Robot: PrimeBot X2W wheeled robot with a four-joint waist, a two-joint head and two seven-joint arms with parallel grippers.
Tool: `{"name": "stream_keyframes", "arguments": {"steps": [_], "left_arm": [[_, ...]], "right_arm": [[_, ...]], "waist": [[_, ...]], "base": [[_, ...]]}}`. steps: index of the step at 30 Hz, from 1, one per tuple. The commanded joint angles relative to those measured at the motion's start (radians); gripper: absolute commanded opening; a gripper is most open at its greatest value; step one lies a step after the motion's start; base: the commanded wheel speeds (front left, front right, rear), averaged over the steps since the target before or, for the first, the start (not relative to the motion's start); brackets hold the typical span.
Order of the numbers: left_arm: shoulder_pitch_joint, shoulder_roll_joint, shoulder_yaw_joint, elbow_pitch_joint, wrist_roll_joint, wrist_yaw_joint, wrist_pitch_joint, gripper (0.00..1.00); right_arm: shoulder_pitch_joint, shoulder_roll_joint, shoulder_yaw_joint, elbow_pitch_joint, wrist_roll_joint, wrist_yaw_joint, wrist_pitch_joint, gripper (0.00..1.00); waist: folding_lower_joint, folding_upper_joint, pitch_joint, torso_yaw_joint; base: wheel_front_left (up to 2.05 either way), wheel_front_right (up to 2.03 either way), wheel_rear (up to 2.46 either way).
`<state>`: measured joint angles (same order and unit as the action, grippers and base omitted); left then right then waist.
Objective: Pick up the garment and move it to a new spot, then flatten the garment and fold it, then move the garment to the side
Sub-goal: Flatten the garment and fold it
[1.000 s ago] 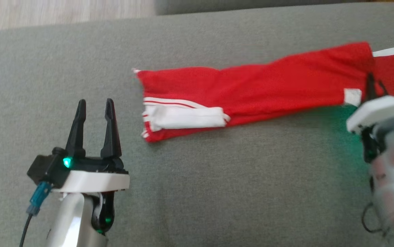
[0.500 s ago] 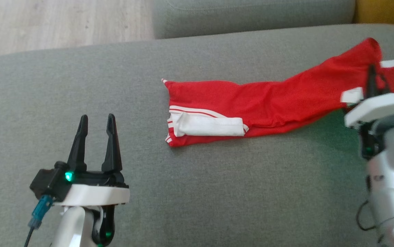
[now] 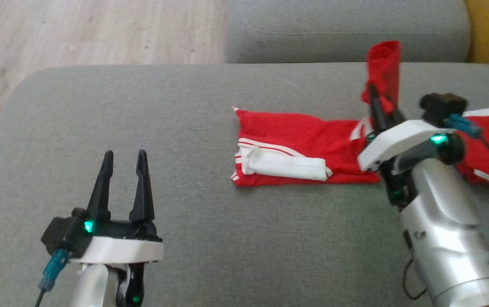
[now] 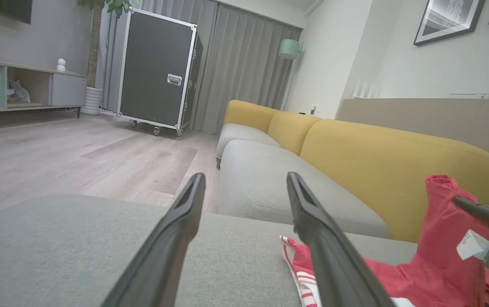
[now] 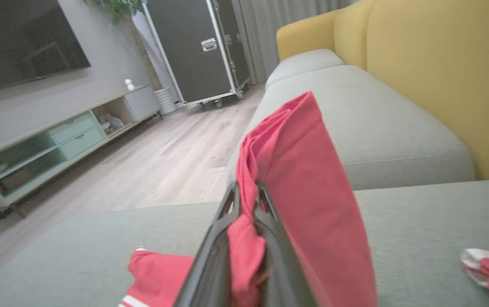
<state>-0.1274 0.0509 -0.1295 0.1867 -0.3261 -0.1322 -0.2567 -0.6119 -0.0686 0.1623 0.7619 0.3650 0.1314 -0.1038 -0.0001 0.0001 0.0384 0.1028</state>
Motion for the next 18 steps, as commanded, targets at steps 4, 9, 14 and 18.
{"name": "stream_keyframes", "arguments": {"steps": [4, 9, 14, 18], "left_arm": [[-0.023, 0.013, 0.014, -0.031, -0.002, 0.002, -0.005, 1.00], [-0.037, 0.014, -0.018, -0.025, -0.004, 0.002, -0.005, 1.00], [-0.055, 0.011, -0.035, -0.017, -0.010, 0.002, -0.005, 1.00], [-0.070, 0.009, -0.047, -0.011, -0.013, 0.002, -0.005, 1.00]], "right_arm": [[-0.018, 0.018, 0.161, -0.046, 0.114, -0.001, -0.009, 0.00], [-0.032, 0.018, 0.293, -0.012, 0.235, -0.001, -0.031, 0.00], [-0.060, 0.018, 0.386, 0.060, 0.307, -0.001, -0.079, 0.00], [-0.090, 0.018, 0.435, 0.123, 0.352, -0.001, -0.107, 0.00]], "waist": [[0.0001, -0.0001, 0.007, 0.055], [0.0001, -0.0001, 0.033, 0.103], [0.0001, -0.0001, 0.060, 0.148], [0.0001, -0.0001, 0.082, 0.177]], "base": [[0.00, 0.00, 0.00], [0.00, 0.00, 0.00], [0.00, 0.00, 0.00], [0.00, 0.00, 0.00]]}}
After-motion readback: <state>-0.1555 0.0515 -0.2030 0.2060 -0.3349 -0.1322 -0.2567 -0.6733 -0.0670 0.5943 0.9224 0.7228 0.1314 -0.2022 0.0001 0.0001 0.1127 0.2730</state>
